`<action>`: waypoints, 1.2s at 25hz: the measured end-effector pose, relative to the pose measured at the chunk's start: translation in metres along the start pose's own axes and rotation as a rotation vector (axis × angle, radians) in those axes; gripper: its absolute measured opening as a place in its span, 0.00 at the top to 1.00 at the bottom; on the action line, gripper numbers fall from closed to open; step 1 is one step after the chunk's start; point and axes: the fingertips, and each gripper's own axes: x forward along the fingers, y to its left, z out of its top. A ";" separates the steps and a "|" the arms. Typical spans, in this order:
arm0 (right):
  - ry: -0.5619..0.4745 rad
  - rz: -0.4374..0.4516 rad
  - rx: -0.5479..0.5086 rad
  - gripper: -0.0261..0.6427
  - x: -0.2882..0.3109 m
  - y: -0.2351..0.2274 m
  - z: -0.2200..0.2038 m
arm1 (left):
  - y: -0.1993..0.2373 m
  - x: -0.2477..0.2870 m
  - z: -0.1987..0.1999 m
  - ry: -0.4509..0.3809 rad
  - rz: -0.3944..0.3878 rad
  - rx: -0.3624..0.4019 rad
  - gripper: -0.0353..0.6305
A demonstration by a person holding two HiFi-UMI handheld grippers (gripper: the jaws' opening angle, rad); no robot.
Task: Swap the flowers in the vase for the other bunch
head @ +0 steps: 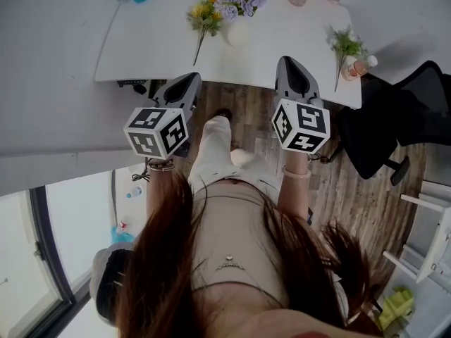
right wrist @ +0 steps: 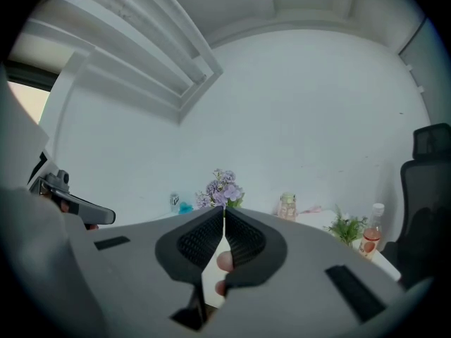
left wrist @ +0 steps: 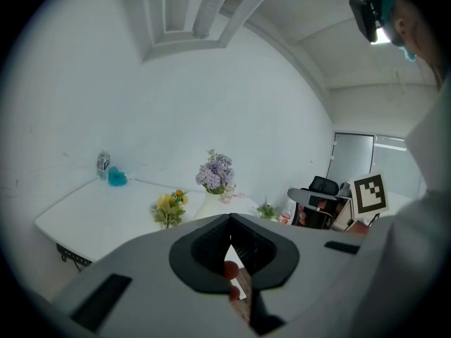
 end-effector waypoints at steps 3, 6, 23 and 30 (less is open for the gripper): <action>-0.009 -0.001 -0.008 0.91 -0.011 -0.001 0.001 | -0.006 -0.003 -0.004 -0.003 -0.002 0.002 0.94; -0.013 0.000 -0.021 0.91 -0.018 -0.003 0.000 | -0.011 -0.005 -0.007 -0.009 0.000 0.003 0.94; -0.040 -0.042 -0.062 0.92 -0.038 -0.012 0.004 | -0.019 -0.004 0.000 -0.025 0.001 0.049 0.94; -0.030 -0.066 -0.073 0.92 -0.043 -0.025 0.002 | -0.033 0.010 0.000 -0.019 -0.006 0.072 0.94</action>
